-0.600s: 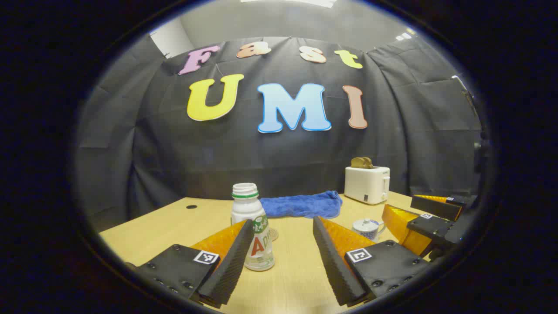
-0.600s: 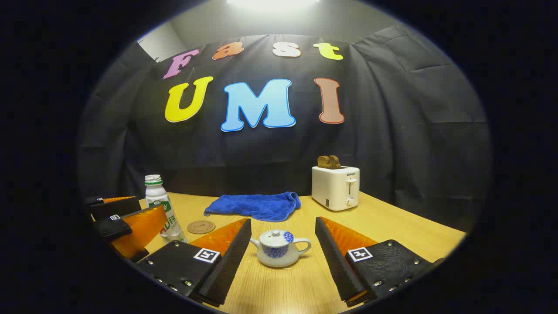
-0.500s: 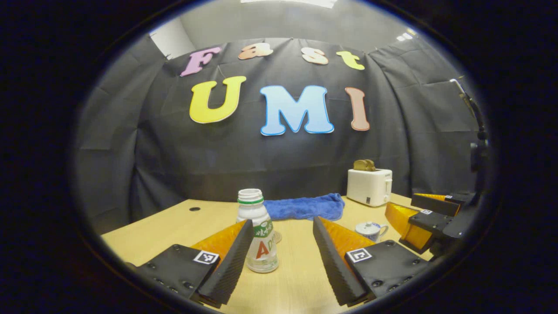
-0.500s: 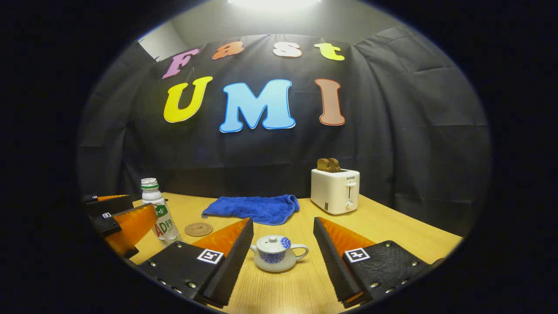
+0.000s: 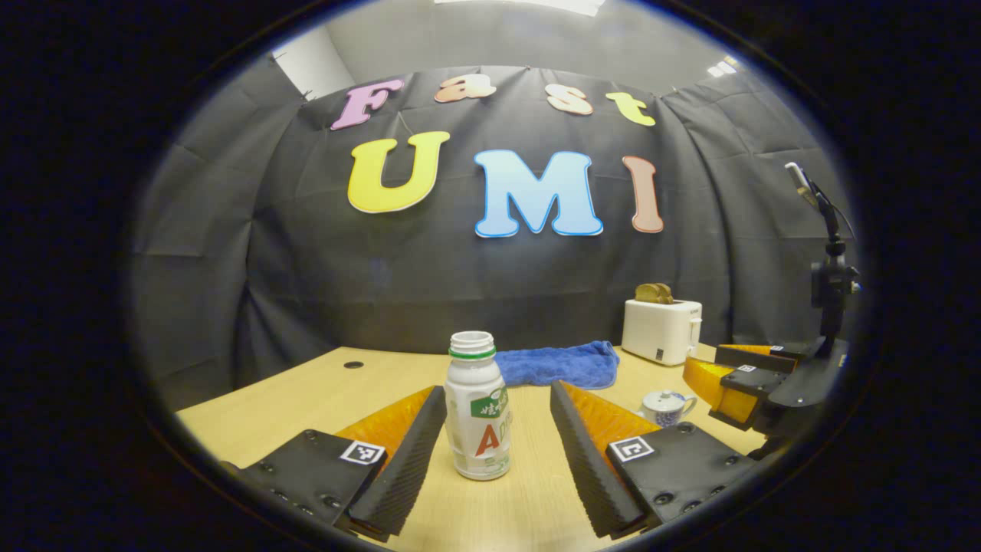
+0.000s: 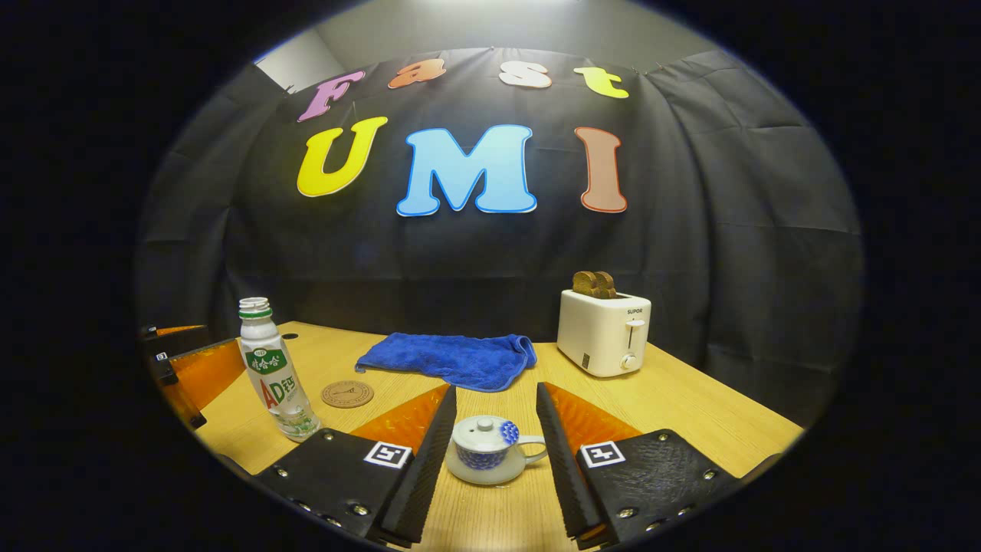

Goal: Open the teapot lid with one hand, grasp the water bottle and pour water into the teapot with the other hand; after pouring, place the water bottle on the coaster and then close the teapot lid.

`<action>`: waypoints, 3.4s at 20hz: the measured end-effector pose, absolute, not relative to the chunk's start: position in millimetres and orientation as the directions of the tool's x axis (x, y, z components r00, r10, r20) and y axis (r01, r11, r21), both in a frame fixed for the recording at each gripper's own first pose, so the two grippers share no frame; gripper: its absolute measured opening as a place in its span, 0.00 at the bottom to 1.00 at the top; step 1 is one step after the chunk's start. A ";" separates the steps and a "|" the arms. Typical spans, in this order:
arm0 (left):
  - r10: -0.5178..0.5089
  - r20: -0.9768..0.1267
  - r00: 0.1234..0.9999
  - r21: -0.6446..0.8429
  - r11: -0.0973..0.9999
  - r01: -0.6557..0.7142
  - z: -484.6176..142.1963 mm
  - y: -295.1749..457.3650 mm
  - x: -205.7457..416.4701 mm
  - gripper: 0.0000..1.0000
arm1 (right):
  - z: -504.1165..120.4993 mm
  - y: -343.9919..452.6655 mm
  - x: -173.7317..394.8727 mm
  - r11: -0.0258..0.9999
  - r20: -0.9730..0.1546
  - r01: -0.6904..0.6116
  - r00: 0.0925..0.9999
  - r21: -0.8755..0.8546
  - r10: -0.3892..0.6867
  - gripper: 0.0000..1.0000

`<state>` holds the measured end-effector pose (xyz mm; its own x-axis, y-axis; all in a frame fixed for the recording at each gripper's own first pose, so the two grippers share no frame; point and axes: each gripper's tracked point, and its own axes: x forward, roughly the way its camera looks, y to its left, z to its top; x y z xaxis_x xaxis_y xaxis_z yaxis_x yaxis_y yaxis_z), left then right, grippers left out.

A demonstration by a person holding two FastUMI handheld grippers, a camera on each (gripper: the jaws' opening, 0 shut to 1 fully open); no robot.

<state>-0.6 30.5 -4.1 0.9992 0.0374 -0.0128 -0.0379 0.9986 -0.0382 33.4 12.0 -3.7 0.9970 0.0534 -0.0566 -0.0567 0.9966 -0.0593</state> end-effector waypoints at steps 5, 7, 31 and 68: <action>0.037 -0.025 0.999 -0.054 0.998 -0.038 -11.0 31.3 1.7 0.96 | -29.8 16.6 53.2 0.995 -0.147 -0.082 0.986 -0.050 0.074 0.65; 0.036 -0.025 0.999 -0.048 0.998 -0.037 -11.9 31.2 2.9 0.91 | -37.0 16.9 58.8 0.995 -0.169 -0.080 0.983 -0.051 0.070 0.65; 0.008 -0.060 0.998 -0.057 0.998 -0.012 -30.1 24.5 8.7 0.91 | -50.3 22.4 80.9 0.991 -0.237 -0.095 0.969 -0.089 0.072 0.05; 0.008 -0.173 0.985 0.026 1.000 -0.004 -92.3 46.2 101.9 0.94 | -7.7 6.6 67.9 0.984 -0.129 -0.173 0.978 -0.035 0.167 0.04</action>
